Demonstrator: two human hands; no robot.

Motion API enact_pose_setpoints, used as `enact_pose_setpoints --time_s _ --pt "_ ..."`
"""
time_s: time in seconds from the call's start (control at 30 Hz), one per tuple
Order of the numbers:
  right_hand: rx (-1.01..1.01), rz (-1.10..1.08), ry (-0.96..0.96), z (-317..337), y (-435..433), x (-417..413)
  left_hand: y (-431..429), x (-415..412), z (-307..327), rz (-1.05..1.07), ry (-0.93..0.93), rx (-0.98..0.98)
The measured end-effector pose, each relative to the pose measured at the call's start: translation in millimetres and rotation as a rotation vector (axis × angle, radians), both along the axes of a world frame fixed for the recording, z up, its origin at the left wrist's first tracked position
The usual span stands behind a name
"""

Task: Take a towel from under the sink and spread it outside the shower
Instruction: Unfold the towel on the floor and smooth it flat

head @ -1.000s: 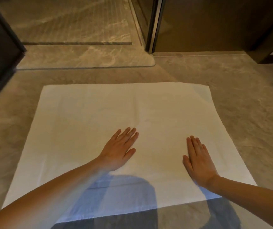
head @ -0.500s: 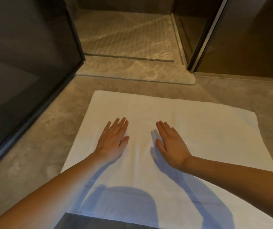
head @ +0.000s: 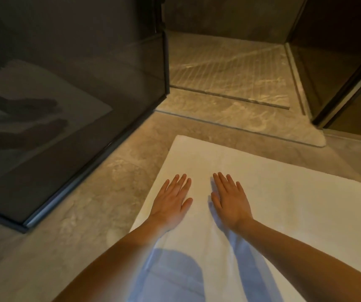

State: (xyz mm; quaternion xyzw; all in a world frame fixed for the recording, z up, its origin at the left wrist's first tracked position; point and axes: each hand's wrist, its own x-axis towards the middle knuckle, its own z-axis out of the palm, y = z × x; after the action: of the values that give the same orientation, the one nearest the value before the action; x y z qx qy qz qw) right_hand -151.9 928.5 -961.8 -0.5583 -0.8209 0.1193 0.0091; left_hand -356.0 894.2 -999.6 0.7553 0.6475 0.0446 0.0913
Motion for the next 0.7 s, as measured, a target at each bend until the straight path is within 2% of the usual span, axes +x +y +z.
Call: enact_pose_setpoints --time_s 0.2,0.7 --pt "0.028 -0.037 -0.011 -30.6 -18.8 -9.1 -5.3 -8.1 -6.1 -0.004 0.016 0.046" --pt "0.006 0.063 0.033 -27.7 -58.7 -92.4 -67.2 -86.2 -4.0 0.093 0.018 0.066"
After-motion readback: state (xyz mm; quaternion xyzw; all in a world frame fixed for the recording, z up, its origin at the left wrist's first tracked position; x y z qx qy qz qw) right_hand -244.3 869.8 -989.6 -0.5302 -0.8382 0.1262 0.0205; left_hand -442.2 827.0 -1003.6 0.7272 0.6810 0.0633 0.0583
